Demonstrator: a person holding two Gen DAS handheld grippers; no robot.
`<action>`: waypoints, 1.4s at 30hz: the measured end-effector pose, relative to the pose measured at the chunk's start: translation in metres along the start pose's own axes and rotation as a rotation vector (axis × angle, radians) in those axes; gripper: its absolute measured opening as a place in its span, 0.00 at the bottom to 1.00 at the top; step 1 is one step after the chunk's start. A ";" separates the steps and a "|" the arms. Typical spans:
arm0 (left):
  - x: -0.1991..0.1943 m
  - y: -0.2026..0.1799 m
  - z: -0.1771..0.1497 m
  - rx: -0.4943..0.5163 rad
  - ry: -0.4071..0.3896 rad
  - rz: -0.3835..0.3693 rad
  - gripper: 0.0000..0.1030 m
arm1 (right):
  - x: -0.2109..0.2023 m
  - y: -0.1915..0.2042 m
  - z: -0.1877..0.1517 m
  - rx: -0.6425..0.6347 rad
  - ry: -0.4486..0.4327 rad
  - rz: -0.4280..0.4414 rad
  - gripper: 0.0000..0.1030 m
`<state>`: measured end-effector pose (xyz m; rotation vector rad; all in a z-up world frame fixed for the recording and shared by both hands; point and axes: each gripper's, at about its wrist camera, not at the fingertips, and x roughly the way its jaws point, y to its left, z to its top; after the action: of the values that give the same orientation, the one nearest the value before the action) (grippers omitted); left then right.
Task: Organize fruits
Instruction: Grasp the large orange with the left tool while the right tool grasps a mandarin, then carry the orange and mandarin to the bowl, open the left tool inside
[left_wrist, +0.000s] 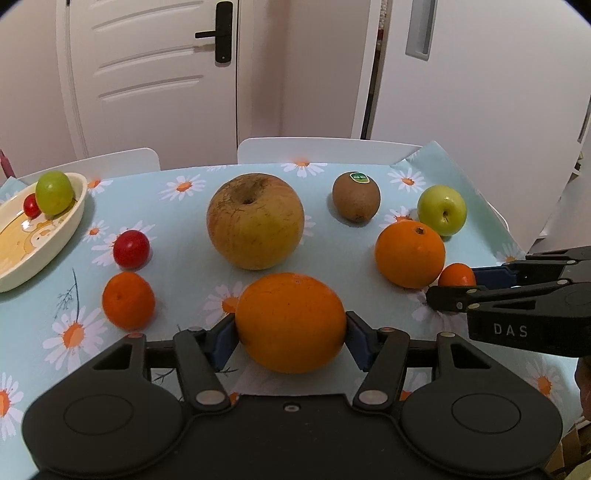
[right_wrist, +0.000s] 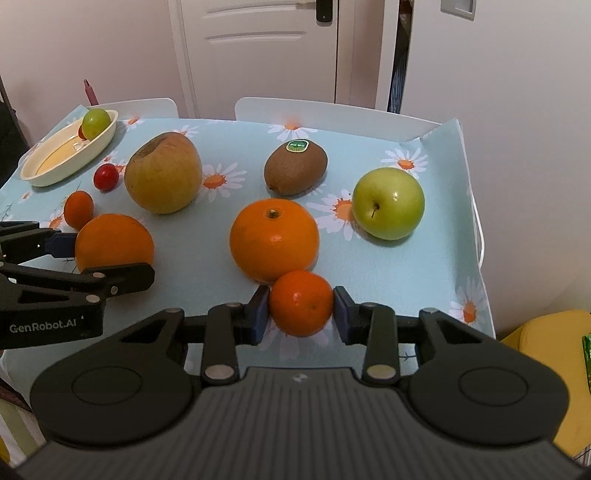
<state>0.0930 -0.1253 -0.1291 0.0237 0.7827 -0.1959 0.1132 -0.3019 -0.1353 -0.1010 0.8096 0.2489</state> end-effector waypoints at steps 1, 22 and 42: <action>-0.002 0.001 -0.001 -0.002 -0.002 0.000 0.63 | -0.001 0.001 0.000 -0.003 0.000 0.001 0.50; -0.098 0.039 0.003 -0.072 -0.129 0.059 0.63 | -0.069 0.056 0.032 -0.073 -0.068 0.076 0.50; -0.158 0.190 0.042 -0.121 -0.189 0.195 0.63 | -0.074 0.180 0.117 -0.092 -0.093 0.171 0.50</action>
<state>0.0483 0.0837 0.0018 -0.0326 0.5982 0.0346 0.0996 -0.1197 -0.0006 -0.1062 0.7147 0.4500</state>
